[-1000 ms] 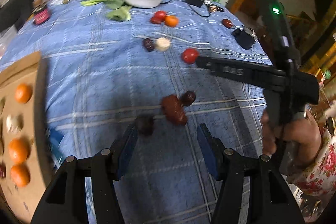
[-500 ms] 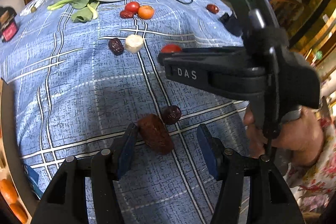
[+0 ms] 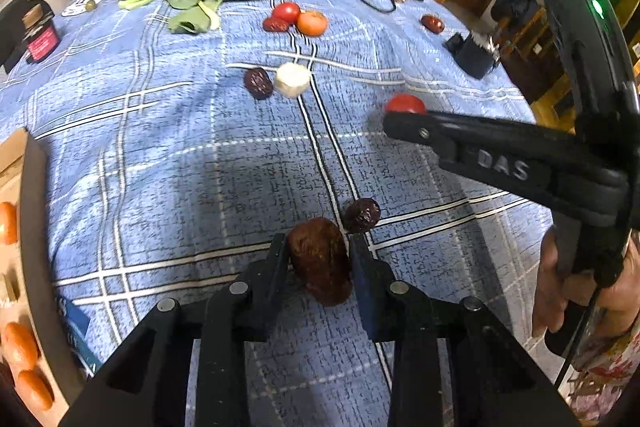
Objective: Organize fruits
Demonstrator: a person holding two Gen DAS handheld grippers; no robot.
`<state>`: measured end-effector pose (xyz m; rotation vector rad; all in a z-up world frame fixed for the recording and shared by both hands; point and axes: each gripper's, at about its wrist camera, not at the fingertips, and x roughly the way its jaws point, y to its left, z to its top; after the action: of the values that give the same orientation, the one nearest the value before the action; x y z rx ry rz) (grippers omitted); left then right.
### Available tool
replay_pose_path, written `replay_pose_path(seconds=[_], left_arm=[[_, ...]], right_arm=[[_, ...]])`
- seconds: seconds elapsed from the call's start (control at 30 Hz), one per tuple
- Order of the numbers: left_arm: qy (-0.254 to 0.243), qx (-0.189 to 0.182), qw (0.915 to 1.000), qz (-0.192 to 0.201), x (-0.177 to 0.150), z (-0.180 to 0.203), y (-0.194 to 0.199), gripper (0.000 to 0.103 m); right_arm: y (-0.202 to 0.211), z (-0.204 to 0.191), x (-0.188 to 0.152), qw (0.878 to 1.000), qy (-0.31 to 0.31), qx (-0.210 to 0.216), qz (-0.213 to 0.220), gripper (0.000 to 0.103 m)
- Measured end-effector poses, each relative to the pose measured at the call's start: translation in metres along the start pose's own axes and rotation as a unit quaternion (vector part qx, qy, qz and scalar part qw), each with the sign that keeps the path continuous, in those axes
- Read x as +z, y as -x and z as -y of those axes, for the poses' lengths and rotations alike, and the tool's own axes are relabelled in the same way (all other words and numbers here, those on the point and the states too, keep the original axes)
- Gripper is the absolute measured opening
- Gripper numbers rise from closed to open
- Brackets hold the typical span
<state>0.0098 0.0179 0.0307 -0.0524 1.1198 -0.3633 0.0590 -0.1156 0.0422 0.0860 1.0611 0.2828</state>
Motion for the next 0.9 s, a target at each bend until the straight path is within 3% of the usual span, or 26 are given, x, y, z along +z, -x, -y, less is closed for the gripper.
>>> replay_pose_path(seconds=[0.23, 0.37, 0.57, 0.73, 0.9], left_arm=[[0.059, -0.039, 0.9966, 0.042, -0.017, -0.027, 0.051, 0.030], [0.102, -0.043, 0.9920, 0.062, -0.034, -0.059, 0.085, 0.028], [0.183, -0.009, 0.9795, 0.083, -0.081, -0.138, 0.137, 0.028], [0.233, 0.032, 0.9689, 0.075, -0.117, -0.194, 0.159, 0.028], [0.241, 0.047, 0.9676, 0.060, -0.134, -0.218, 0.164, 0.028]], right_arm=[[0.038, -0.029, -0.012, 0.999, 0.000, 0.039, 0.018, 0.035], [0.053, -0.073, -0.019, 0.997, 0.018, 0.075, 0.022, 0.035], [0.053, -0.150, -0.030, 0.989, 0.048, 0.141, -0.004, 0.035], [0.034, -0.224, -0.049, 0.978, 0.090, 0.184, -0.044, 0.036], [0.013, -0.277, -0.072, 0.969, 0.134, 0.195, -0.077, 0.036]])
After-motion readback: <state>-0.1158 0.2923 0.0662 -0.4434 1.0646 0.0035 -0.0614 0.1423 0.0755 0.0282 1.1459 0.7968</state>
